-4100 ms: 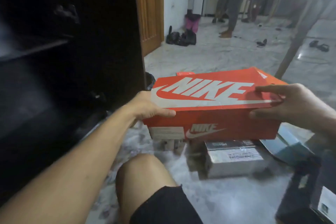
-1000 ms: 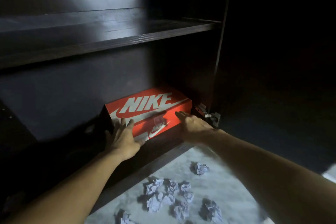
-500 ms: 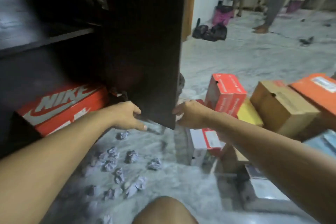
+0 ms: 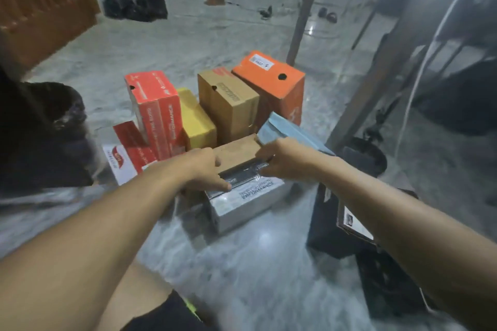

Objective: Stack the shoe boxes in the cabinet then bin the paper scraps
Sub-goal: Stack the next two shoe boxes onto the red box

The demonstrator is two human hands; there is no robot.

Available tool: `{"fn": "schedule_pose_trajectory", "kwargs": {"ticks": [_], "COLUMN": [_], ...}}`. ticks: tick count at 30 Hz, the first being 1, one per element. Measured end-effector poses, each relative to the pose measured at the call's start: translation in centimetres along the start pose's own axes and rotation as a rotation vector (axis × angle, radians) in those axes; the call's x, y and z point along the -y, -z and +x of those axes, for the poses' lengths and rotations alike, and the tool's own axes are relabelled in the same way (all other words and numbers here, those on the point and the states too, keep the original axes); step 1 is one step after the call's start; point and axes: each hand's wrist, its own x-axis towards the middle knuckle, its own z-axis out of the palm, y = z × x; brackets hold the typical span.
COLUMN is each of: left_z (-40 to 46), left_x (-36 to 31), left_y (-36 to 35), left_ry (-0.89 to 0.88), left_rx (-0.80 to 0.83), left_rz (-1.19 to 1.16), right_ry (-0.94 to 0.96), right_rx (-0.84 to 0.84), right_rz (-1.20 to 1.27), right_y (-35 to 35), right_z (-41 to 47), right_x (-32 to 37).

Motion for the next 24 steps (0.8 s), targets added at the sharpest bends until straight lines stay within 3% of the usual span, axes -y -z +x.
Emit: {"fn": "schedule_pose_trajectory", "kwargs": {"ticks": [4, 11, 18, 24], "left_z": [2.6, 6.0, 7.7, 9.4], "left_x": [-6.9, -15.5, -17.6, -16.9], "left_y": [-2.3, -8.3, -12.4, -12.8], "left_ry": [-0.121, -0.162, -0.156, -0.088], "left_rx": [-0.008, 0.077, 0.198, 0.208], "left_rz": [-0.044, -0.140, -0.157, -0.118], "right_ry": [-0.203, -0.669, -0.873, -1.026], "right_rx": [-0.038, -0.135, -0.100, -0.086], "right_rz": [0.068, 0.154, 0.321, 0.481], "right_y": [0.1, -3.3, -9.1, -11.6], "right_z": [-5.6, -15.0, -15.8, -12.3], "right_x": [-6.6, -17.6, -19.4, -17.2]}}
